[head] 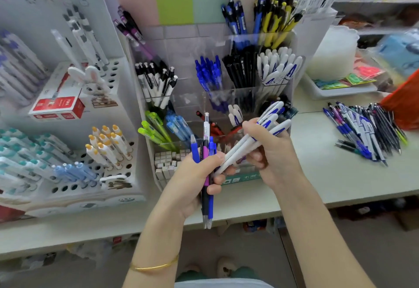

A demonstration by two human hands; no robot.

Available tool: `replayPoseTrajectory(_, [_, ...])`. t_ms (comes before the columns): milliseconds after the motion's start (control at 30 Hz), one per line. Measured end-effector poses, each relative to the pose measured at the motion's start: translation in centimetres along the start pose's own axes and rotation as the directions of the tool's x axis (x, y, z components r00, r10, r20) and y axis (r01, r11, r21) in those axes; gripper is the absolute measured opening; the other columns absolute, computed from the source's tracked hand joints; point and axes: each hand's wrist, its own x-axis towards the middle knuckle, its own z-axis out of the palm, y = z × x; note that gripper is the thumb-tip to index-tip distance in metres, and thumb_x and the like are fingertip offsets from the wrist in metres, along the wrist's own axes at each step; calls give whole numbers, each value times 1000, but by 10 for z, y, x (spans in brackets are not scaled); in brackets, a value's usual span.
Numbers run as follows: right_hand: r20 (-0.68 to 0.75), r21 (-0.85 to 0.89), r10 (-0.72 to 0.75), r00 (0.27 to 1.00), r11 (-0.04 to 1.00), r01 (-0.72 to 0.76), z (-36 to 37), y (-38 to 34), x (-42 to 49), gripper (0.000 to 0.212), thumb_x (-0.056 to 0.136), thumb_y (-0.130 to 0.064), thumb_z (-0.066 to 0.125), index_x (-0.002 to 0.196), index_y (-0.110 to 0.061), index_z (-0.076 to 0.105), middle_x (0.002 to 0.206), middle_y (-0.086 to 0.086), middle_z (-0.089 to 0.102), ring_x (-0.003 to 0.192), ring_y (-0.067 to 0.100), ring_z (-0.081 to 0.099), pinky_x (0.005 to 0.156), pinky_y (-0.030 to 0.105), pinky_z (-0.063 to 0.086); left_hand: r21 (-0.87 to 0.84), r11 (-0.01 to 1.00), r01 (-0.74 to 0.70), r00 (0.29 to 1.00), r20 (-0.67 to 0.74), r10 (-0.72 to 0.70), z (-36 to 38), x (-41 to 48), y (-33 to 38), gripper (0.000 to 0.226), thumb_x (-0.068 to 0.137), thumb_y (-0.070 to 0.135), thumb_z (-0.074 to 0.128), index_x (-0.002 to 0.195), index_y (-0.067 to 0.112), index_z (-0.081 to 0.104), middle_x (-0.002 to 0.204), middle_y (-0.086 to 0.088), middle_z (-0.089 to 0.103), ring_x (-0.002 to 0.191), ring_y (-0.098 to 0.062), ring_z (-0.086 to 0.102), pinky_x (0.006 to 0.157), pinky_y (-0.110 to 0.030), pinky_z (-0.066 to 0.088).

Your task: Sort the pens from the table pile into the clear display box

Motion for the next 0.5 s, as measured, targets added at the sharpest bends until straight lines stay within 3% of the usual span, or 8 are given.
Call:
replayPoseTrajectory(100, [29,49,66,997,997,-67,-15,-4,-1,18,77,-13,68,71,-15,51,51,0,38,33,8,29,36,16,18,34,999,8,1000,-2,-8,9,3,-1,14,98,9,51,105,-2,55,74,-13,66,49,-9,43,37,-15,34])
replayPoseTrajectory(167, [-32,26,41,999,999,-40,-21,-4,-2,20,84,-9,66,71,-14,52,48,0,42,32,9,32,35,14,21,43,999,-4,1000,-15,4,14,5,-1,14,98,10,51,105,-1,54,78,-15,66,50,-11,46,37,-15,34])
replayPoseTrajectory(267, [-173,-92,-109,979,991,95,-26,-14,0,24,88,-10,64,65,-15,57,42,-1,47,30,9,38,33,15,29,70,997,-36,996,-79,42,21,9,-2,15,96,10,54,108,2,54,87,-15,63,51,-14,55,36,-18,35])
replayPoseTrajectory(333, [-254,-221,-282,925,948,229,-32,-27,9,23,87,-12,66,65,-16,59,42,-3,48,32,11,41,34,19,34,85,994,-73,989,-122,83,23,13,-2,11,95,8,55,105,4,55,92,-15,64,50,-14,56,36,-18,35])
replayPoseTrajectory(433, [-215,-509,-565,796,761,403,-32,-47,25,17,84,-17,69,70,-18,58,57,-5,57,48,11,52,50,21,44,84,990,-113,984,-129,123,23,17,-3,6,96,10,55,99,6,53,77,-8,67,46,-11,49,38,-19,36])
replayPoseTrajectory(500, [-102,-674,-690,717,578,460,-27,-52,34,19,83,-16,69,71,-17,55,68,-1,56,59,7,50,59,9,38,82,988,-127,985,-108,136,23,19,-4,5,96,11,55,96,6,53,68,-5,63,46,-10,44,39,-19,37])
